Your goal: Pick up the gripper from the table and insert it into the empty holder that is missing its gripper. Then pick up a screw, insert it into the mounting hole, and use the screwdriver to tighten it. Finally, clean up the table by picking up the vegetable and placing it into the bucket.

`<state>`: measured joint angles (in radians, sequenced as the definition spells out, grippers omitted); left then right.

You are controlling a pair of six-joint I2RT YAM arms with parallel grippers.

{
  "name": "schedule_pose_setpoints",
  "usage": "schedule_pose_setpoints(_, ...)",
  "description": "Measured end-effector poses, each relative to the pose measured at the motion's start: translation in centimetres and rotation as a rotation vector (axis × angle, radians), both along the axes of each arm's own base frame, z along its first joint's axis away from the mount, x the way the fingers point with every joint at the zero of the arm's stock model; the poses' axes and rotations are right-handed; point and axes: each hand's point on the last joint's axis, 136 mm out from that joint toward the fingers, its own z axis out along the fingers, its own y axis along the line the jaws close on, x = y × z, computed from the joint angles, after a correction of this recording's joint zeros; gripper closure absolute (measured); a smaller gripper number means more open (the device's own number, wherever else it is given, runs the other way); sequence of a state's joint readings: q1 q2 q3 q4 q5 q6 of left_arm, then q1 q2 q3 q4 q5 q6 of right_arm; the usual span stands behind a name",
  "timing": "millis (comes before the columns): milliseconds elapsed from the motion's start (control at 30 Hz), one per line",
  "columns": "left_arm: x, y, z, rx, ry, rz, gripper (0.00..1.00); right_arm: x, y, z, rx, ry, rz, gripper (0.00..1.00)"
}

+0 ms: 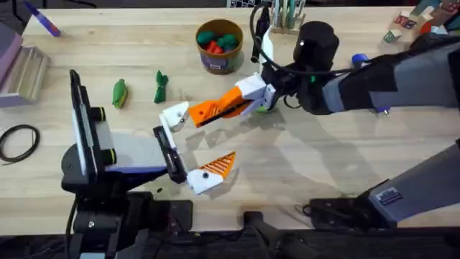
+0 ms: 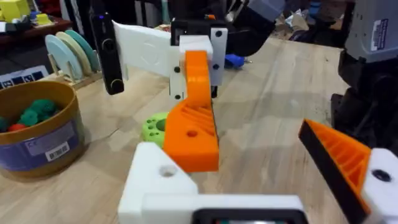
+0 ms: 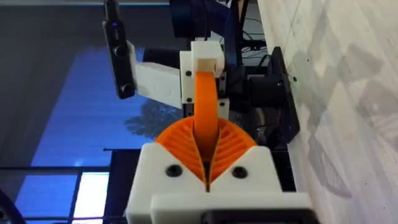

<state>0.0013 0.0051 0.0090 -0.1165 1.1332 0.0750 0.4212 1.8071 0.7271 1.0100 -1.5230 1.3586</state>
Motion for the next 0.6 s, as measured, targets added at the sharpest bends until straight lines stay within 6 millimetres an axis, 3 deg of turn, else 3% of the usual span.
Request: schedule_pose_setpoints(600, 0.0, 0.0, 0.0, 0.000, 0.000, 0.001, 0.014, -0.4, 0.9, -1.1, -0.001, 0.001, 0.029, 0.992)
